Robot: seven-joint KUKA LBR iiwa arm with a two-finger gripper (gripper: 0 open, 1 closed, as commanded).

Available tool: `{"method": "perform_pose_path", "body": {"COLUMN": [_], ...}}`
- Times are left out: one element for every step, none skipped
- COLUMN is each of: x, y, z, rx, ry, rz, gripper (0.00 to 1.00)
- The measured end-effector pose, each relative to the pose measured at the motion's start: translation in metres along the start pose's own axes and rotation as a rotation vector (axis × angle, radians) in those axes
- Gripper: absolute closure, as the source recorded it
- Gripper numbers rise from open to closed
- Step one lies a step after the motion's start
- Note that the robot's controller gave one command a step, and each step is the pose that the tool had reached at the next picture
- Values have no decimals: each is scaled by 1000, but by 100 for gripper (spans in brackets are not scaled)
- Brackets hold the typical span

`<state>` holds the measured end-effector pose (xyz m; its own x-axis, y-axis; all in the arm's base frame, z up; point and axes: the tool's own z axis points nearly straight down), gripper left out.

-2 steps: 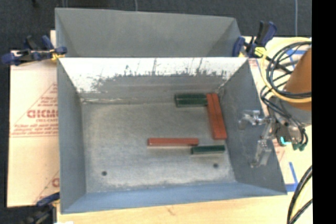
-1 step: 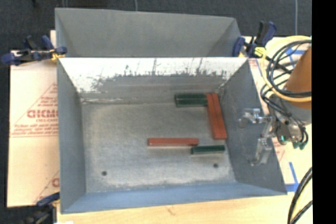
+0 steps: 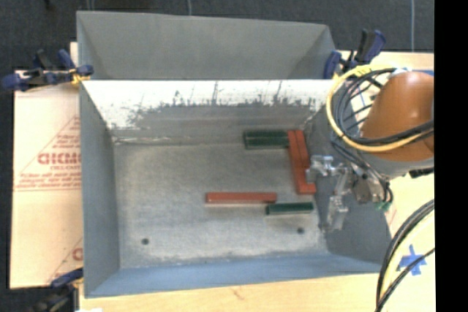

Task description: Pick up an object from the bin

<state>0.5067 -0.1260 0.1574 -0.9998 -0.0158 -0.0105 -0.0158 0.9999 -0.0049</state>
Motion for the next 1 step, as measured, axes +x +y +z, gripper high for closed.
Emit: {"method": "perform_pose_path", "body": {"x": [13], "y": [-6], "z": [67], "rx": [-3], "ry": [3], "rz": [-54], "gripper": [0]}}
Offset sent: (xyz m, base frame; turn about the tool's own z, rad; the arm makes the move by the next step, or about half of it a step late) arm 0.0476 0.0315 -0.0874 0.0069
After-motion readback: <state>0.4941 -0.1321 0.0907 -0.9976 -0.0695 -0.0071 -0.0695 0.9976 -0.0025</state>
